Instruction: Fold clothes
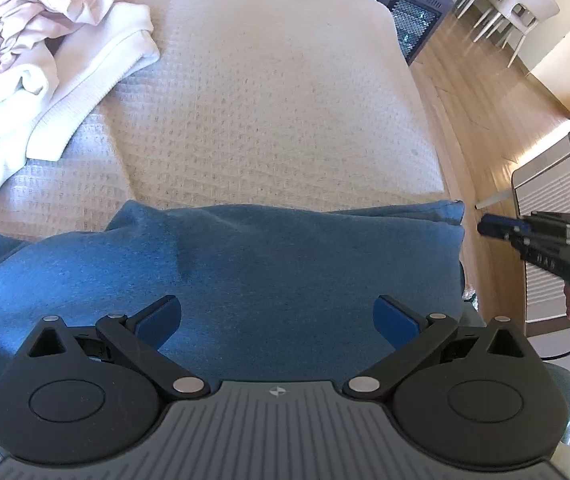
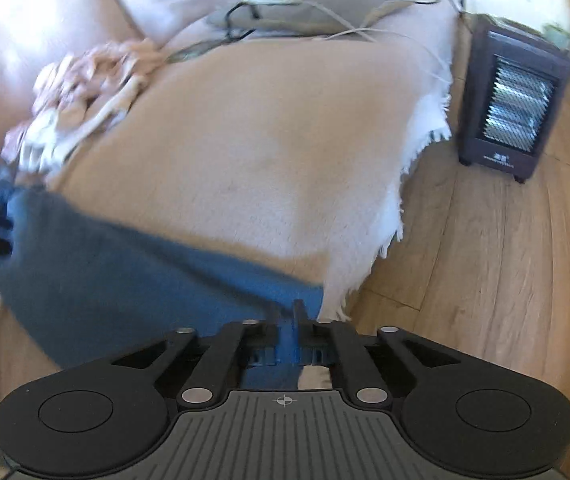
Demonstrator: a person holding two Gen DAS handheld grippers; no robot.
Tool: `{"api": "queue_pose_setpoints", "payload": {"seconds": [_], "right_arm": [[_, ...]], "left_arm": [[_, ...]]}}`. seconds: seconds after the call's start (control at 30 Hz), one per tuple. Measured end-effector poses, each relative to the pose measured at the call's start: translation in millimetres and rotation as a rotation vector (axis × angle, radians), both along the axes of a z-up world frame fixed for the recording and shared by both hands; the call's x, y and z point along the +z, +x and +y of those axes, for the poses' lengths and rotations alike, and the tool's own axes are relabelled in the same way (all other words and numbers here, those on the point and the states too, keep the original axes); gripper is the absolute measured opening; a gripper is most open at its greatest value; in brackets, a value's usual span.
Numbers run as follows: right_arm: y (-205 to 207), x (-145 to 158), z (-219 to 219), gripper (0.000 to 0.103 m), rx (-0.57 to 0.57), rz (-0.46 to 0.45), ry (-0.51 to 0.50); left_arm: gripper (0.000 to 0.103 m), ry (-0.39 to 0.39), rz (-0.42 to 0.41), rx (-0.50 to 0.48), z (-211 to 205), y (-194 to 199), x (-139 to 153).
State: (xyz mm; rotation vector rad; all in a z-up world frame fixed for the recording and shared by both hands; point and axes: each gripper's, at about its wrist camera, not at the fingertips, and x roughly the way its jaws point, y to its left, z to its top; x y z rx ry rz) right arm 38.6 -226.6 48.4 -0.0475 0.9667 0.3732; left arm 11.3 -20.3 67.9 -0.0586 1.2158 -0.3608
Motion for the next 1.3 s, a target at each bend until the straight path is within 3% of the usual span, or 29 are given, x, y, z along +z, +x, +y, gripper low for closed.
{"api": "queue_pose_setpoints", "payload": {"seconds": [0.13, 0.2, 0.33, 0.47, 0.53, 0.63, 0.8, 1.0, 1.13, 1.3], "right_arm": [[1.9, -5.2, 9.6, 0.017, 0.069, 0.010, -0.041], [2.9, -4.2, 18.1, 0.031, 0.132, -0.005, -0.074], [8.3, -4.8, 31.4, 0.032, 0.262, -0.002, -0.112], [15.5, -15.2, 37.9, 0.031, 0.302, 0.019, -0.123], [13.2, -18.9, 39.0, 0.028, 0.284, 0.015, -0.113], [3.5, -16.2, 43.0, 0.002, 0.268, 0.014, -0.131], [-12.2, 2.3, 39.5, 0.001, 0.250, -0.020, -0.186], [4.6, 20.6, 36.9, 0.001, 0.210, -0.084, -0.218], [26.1, 8.4, 43.5, 0.001, 0.211, -0.073, -0.257], [37.6, -17.0, 44.0, 0.001, 0.196, -0.011, -0.228]], "left_arm": [[0.103, -0.002, 0.002, -0.019, -2.8, -2.8, 0.5], [0.103, 0.008, 0.004, -0.016, -0.7, -3.1, 0.8], [0.103, 0.028, 0.010, -0.007, 3.9, -3.5, 0.3], [0.103, 0.033, 0.025, 0.015, 8.8, -4.0, -3.0], [0.103, 0.031, 0.028, 0.016, 8.8, -6.4, -3.6], [0.103, 0.028, 0.022, 0.007, 6.7, -8.6, -2.3], [0.103, 0.009, 0.006, -0.006, 3.4, -11.0, 1.1], [0.103, -0.012, -0.015, -0.014, -0.4, -9.4, 5.7], [0.103, -0.013, -0.028, -0.015, -4.8, -4.9, 8.2], [0.103, 0.003, -0.009, -0.020, -11.1, 2.2, -0.9]]}}
